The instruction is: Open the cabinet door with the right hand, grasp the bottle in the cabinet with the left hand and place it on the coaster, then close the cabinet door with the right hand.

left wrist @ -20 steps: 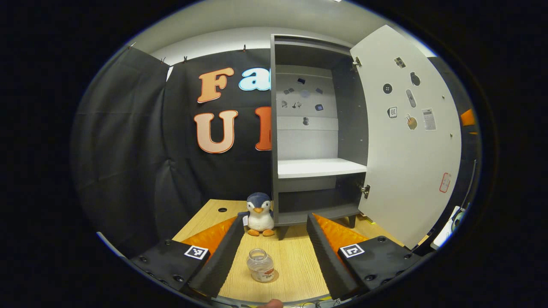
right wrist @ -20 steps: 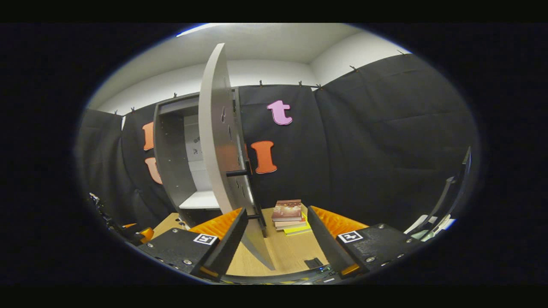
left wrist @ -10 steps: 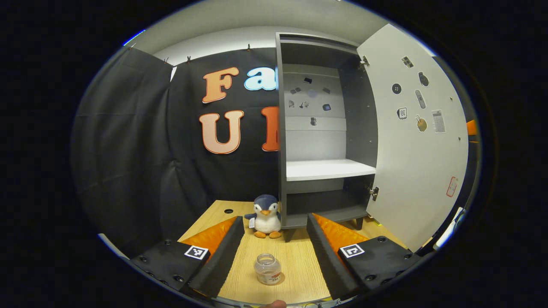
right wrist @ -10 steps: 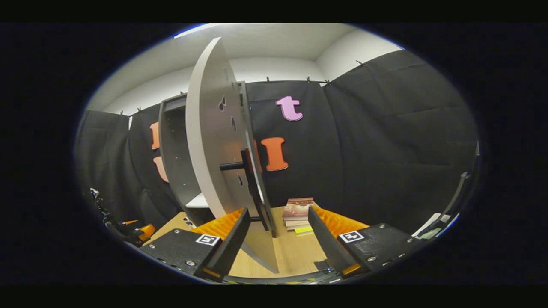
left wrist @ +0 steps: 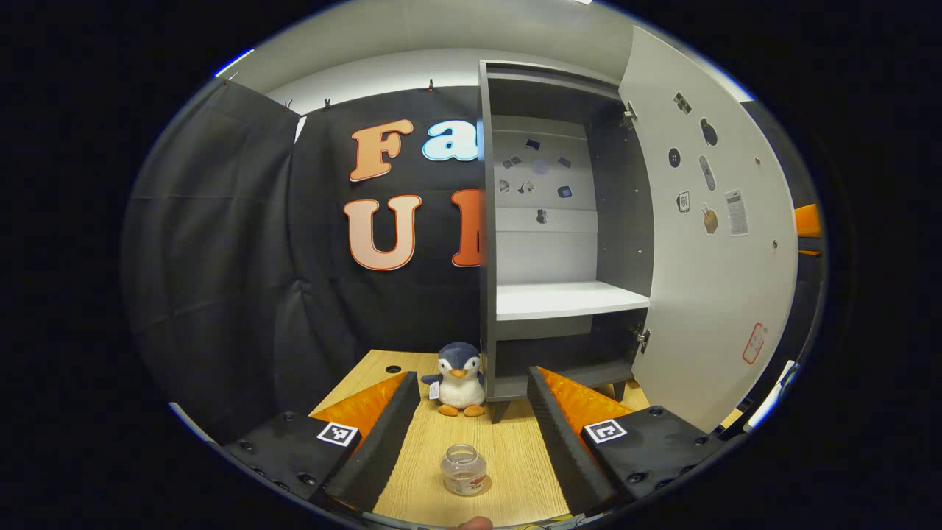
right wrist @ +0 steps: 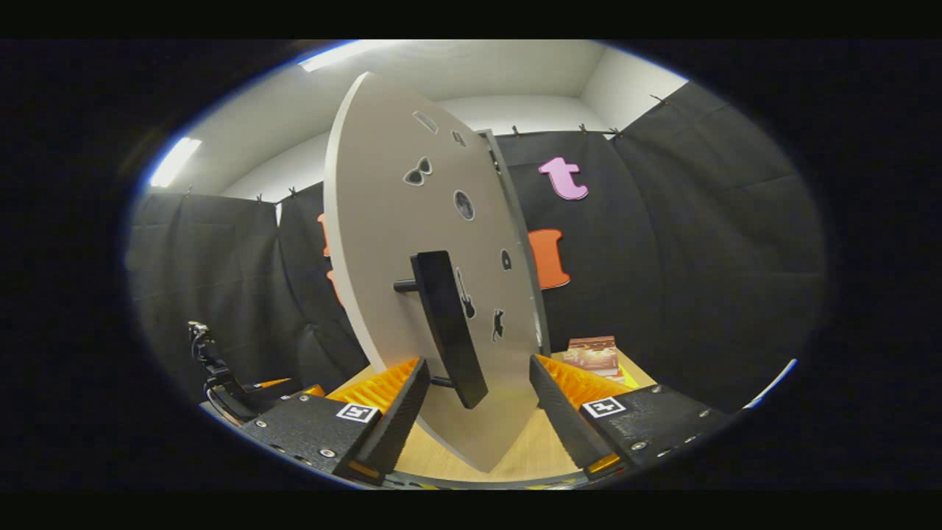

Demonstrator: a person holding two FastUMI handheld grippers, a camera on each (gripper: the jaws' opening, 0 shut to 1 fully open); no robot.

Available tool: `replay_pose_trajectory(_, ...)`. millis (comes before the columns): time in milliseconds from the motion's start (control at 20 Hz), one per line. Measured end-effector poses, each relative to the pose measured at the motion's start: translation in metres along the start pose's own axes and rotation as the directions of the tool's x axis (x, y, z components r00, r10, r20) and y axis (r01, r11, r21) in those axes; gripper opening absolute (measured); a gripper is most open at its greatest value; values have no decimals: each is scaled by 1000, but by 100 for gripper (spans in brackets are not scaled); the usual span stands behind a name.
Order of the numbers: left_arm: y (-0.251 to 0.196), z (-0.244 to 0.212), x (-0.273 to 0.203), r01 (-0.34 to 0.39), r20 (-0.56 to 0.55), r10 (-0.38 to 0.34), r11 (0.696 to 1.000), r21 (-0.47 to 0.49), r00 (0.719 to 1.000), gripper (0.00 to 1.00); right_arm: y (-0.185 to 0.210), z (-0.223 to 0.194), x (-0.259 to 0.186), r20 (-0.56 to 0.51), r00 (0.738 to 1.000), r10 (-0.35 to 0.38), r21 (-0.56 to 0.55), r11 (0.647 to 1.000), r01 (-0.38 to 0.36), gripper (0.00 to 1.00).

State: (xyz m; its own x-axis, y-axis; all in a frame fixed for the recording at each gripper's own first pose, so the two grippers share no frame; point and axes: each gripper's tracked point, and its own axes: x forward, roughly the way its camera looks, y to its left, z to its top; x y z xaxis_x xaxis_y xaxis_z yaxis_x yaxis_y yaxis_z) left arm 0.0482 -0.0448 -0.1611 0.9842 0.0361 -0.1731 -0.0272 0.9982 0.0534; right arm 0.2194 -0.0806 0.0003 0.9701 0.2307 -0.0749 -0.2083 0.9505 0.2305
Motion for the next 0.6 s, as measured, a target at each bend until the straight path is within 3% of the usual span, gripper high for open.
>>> replay_pose_trajectory(200, 25, -1, 3, -41, -11, 41, 999, -20, 999, 96, 23, -1, 27, 1, 1000, 29, -16, 999, -29, 86)
replay_pose_trajectory(450, 55, -2, 13, -89, -24, 88, 995, -50, 996, 95, 61, -10, 55, -22, 993, 119, 16, 993, -119, 87)
replay_pose_trajectory(500, 59, -2, 15, -95, -23, 94, 994, -51, 995, 95, 70, -12, 61, -24, 991, 133, 18, 991, -133, 80)
replay_pose_trajectory(550, 63, 0, 17, -99, -21, 98, 994, -51, 995, 95, 76, -11, 69, -18, 990, 139, 16, 990, -139, 97)
replay_pose_trajectory(600, 67, -1, 19, -102, -22, 101, 993, -53, 995, 95, 81, -10, 76, -16, 989, 147, 8, 989, -147, 98)
